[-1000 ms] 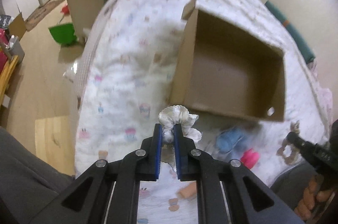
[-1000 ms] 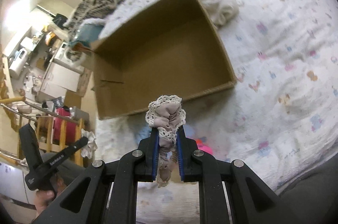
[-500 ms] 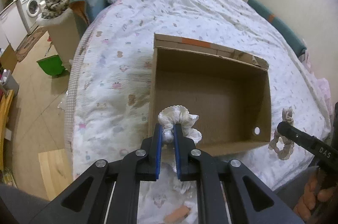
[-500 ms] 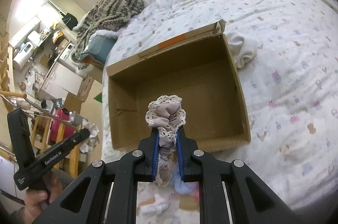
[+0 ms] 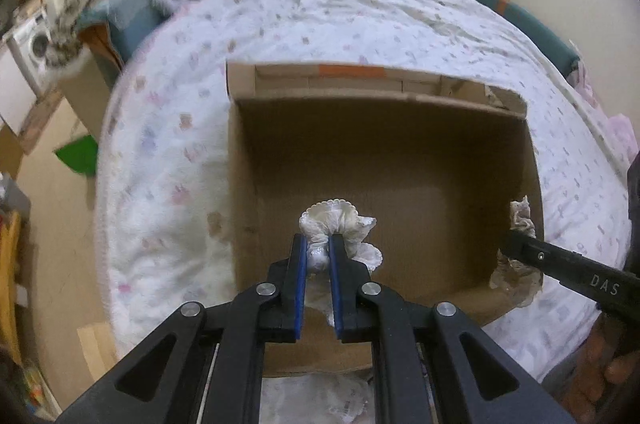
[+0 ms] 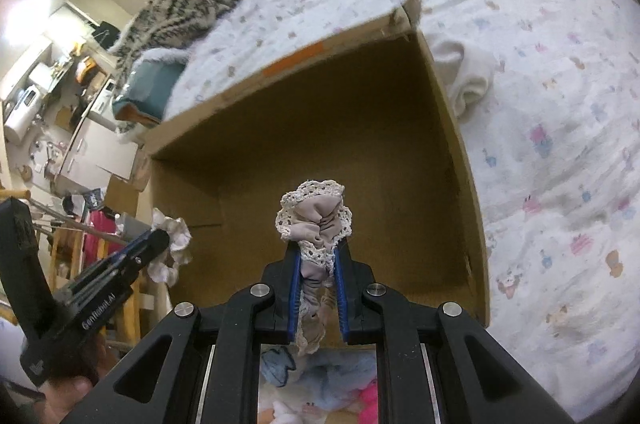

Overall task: Organize soft objects
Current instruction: 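Carry both scrunchies over the box and open both tools to drop them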

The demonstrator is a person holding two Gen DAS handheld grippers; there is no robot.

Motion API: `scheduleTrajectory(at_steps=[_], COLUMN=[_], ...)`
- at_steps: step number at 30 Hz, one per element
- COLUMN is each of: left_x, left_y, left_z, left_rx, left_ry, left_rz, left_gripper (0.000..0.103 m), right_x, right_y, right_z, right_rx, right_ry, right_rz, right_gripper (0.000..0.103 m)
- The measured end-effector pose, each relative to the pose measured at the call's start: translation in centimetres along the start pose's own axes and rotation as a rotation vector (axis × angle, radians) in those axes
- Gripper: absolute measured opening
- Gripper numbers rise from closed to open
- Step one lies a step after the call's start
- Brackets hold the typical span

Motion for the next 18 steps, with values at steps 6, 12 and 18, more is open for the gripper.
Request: scheduleTrajectory(at_steps=[6, 12, 18], left_x=[0.1, -0.5, -0.9], left_y=[-0.5, -1.3, -1.1], left_z=[2.3, 3.0, 4.0], left_rx=[0.045, 0.060, 0.076], left_ry=[0.018, -0.007, -0.006], left_rz=[-0.001, 0.020, 0.025], left_gripper=[0.010, 0.011, 0.011], right_x=[-0.3, -0.5, -0.8], right_y=[-0.1, 0.0, -0.2], right_z=[1.2, 2.4, 3.9], right_rx=[0.026, 0.051, 0.105], right_ry=[-0.024, -0.060, -0.060], right_rz=[0.000, 0.002, 0.018], right_gripper=[0.017, 0.017, 0.017])
Point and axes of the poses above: each gripper's, at about its wrist camera, not at the fingertips, and z roughly the way its jaws point, x to its left, y to its top, the point moved 1 cm from there along z, roughly the way its jaws point, and after that the axes turned 8 degrees about -y, right-handed, at the moved point
